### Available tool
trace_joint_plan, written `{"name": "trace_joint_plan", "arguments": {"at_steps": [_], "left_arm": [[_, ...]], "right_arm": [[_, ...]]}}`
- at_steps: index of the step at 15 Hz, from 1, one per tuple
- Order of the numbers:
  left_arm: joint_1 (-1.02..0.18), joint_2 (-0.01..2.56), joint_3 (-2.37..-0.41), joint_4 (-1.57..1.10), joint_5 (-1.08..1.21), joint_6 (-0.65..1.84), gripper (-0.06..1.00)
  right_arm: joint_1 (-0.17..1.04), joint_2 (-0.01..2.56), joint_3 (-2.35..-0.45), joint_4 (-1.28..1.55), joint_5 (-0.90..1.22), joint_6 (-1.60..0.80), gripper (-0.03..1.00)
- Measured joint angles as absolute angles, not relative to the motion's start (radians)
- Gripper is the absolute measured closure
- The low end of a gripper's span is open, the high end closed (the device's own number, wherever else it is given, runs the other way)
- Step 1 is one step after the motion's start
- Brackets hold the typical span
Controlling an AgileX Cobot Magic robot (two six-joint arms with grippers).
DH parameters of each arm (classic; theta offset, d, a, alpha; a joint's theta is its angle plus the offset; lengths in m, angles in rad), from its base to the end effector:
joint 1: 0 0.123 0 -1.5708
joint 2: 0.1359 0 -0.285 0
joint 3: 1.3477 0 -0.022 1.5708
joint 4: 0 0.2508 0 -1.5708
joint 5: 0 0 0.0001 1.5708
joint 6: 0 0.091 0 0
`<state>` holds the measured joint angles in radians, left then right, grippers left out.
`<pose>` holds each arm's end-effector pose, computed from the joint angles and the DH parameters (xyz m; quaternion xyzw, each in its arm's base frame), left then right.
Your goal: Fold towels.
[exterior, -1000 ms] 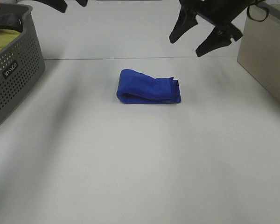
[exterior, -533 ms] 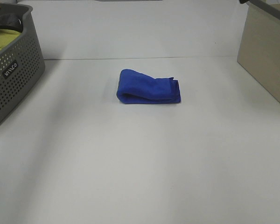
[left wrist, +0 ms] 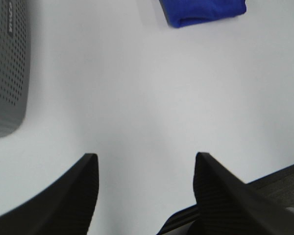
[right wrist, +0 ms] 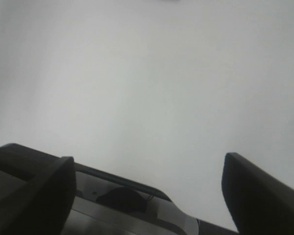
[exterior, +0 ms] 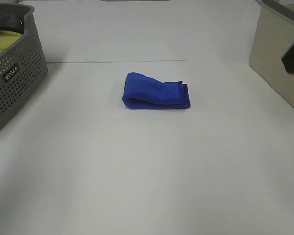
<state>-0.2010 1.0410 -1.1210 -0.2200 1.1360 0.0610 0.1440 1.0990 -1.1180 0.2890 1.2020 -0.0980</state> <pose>0.1780 -0.0547 0.3765 0.1095 0.9430 -0.1291 0.2863 0.1888 0.0518 0.3631 -0.0974 0.9570 0.1481 0.2295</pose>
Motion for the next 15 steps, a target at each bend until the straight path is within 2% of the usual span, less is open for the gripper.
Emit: {"name": "trace_joint_plan", "arguments": {"at_steps": [3,9,11,15], "left_arm": [[-0.201,0.789,-0.878,-0.22,1.128,0.072,0.39],[-0.201,0.37,-0.538,-0.22,1.061,0.147,0.39],[-0.201,0.306,-0.506,-0.225,1.06,0.172,0.39],[-0.201,0.304,-0.506,-0.276,1.065,0.278,0.39]], "right_arm": [[0.144,0.852,-0.851,0.277,1.154,-0.146,0.2],[0.144,0.434,-0.581,0.169,1.08,-0.202,0.2],[0.144,0.306,-0.52,0.134,1.071,-0.202,0.2],[0.144,0.26,-0.512,0.133,1.071,-0.163,0.2]]}}
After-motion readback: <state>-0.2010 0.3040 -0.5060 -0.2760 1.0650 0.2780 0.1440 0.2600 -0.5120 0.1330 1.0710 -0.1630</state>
